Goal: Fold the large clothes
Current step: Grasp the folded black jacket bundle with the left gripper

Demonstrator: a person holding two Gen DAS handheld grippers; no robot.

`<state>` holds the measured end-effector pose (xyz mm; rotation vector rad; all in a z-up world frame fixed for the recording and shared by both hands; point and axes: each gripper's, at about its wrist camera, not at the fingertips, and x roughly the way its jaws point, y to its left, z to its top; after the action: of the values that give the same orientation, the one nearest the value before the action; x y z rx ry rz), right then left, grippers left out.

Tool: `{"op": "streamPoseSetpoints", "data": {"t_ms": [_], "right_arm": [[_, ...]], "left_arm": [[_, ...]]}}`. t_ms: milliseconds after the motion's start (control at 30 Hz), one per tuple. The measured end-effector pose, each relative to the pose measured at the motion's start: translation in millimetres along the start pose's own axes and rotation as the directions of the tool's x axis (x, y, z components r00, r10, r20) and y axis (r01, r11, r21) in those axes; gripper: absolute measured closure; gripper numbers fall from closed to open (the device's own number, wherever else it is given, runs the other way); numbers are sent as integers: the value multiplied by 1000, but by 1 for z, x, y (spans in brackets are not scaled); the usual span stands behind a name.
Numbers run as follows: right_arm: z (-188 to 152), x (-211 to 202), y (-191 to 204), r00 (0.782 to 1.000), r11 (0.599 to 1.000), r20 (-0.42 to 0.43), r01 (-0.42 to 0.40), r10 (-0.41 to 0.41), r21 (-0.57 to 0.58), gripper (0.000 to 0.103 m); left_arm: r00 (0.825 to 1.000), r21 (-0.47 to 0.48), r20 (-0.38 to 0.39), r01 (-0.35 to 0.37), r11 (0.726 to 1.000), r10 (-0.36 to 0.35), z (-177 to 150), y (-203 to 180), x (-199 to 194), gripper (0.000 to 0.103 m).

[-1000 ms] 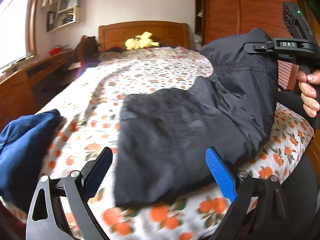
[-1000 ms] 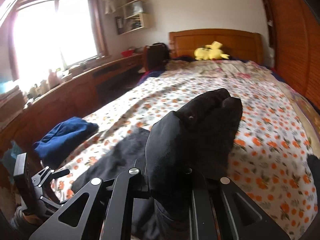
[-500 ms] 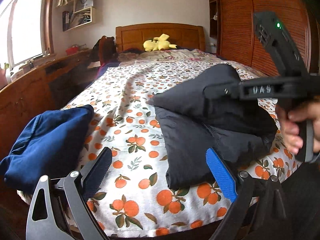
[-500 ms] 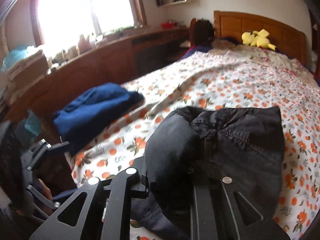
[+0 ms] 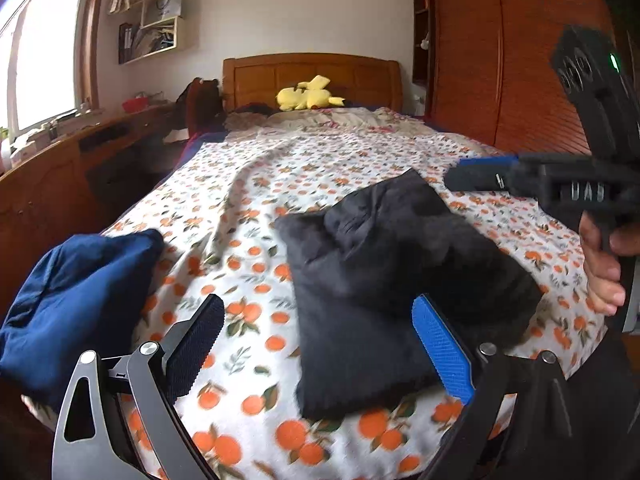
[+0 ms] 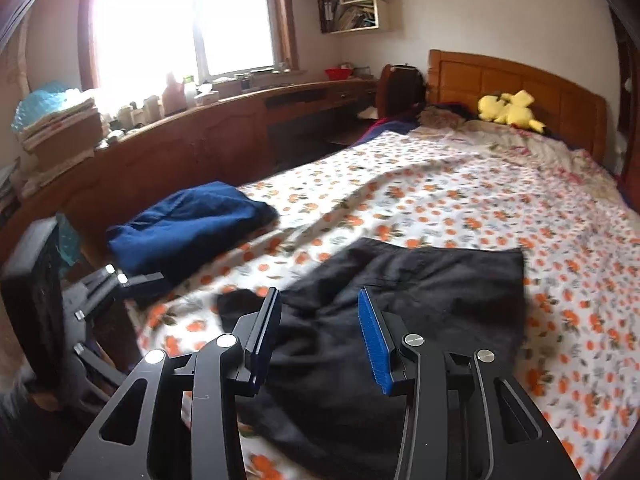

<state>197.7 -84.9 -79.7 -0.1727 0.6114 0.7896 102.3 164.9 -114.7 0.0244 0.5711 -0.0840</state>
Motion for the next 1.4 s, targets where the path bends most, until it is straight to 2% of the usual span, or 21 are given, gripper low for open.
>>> {"op": "streamPoseSetpoints", "data": {"t_ms": [233, 300, 367, 467, 500, 600, 633, 667, 700, 833, 1033, 1100, 1233, 1400], "right_arm": [[-36, -12, -49, 996, 997, -54, 77, -76, 29, 65], [-45, -13, -58, 994, 995, -68, 90, -87, 35, 65], [-53, -14, -64, 993, 995, -82, 94, -90, 36, 65], [-62, -13, -67, 991, 995, -93, 94, -91, 29, 65], [-65, -12, -67, 991, 995, -97, 93, -89, 29, 65], [-71, -9, -68, 991, 996, -107, 84, -79, 38, 65], [-73, -7, -68, 991, 996, -111, 81, -76, 41, 65], [-75, -6, -68, 991, 996, -115, 78, -73, 42, 65], [-76, -5, -67, 990, 996, -118, 76, -71, 40, 65], [-76, -4, -65, 991, 997, -118, 65, -60, 38, 65], [-73, -7, -66, 993, 998, -108, 43, -38, 41, 65], [-75, -4, -66, 992, 999, -122, 44, -40, 32, 65], [-94, 23, -64, 980, 1000, -200, 23, -19, 17, 64], [-94, 30, -66, 975, 1000, -220, -1, 1, 0, 63]], "left_arm": [[999, 10, 17, 51, 999, -51, 32, -24, 19, 7], [998, 0, 3, 64, 998, -64, 35, -28, 27, 11], [998, -7, -16, 68, 998, -68, 32, -30, 33, 25], [996, -26, -50, 71, 997, -72, 25, -29, 42, 40], [996, -28, -56, 70, 997, -72, 22, -29, 44, 42], [996, -21, -71, 56, 998, -57, 16, -28, 46, 60], [996, -19, -75, 56, 998, -58, 14, -28, 47, 68], [994, -16, -86, 67, 998, -68, 12, -28, 48, 85], [992, -15, -97, 81, 997, -82, 10, -28, 49, 89], [993, -4, -83, 85, 996, -85, -1, -28, 42, 94], [995, -51, -55, 77, 996, -80, -17, -6, 26, 95], [996, -59, -68, 60, 996, -64, -24, 1, 28, 95], [993, -78, -101, 46, 996, -54, -37, 11, 39, 95], [992, -93, -114, 47, 995, -58, -45, 17, 46, 95]]}}
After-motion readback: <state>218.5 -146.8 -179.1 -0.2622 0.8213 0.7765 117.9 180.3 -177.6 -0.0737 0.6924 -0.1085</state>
